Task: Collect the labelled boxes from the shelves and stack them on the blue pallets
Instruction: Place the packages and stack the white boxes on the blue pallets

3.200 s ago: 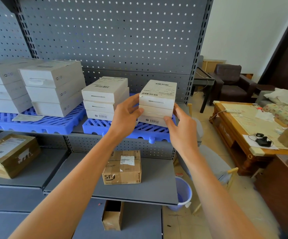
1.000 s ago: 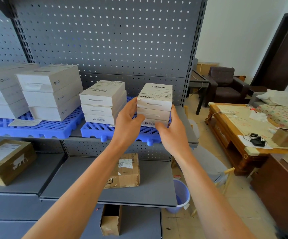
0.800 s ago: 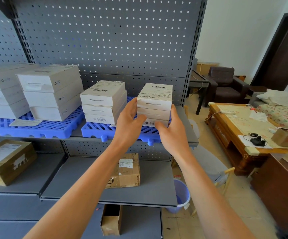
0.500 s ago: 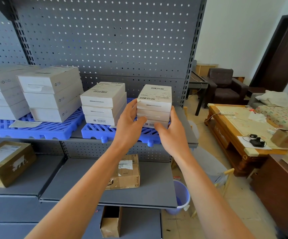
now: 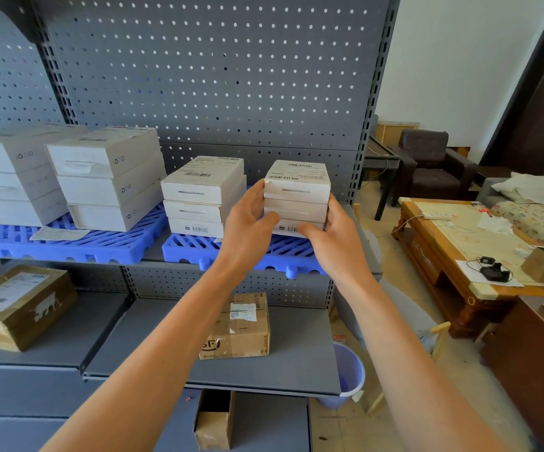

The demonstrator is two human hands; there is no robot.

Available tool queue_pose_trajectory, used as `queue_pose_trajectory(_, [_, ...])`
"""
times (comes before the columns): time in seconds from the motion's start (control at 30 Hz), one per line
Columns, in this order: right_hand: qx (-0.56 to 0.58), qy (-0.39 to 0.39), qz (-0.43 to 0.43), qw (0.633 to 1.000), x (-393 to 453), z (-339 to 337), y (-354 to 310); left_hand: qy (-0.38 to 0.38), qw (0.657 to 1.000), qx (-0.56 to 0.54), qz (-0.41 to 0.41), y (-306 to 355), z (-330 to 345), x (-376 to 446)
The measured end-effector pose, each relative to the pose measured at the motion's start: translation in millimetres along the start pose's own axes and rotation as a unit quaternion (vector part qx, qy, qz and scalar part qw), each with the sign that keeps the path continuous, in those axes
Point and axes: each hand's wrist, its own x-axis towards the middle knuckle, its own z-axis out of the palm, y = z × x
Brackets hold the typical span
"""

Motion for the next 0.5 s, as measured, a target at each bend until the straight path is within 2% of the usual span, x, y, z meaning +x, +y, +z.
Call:
queue_pose_trajectory(0.3, [-0.009, -0.011, -0.001, 1.0, 8.0, -1.0, -4.8, 0.003, 1.0, 0.01, -0.014, 6.4, -9.3, 5.2])
queue_pose_trajectory(0.5, [-0.02, -0.006, 0.005, 1.0, 13.0, -6.5, -12.5, -0.022, 1.0, 0.0, -0.003, 10.5, -9.8, 10.1])
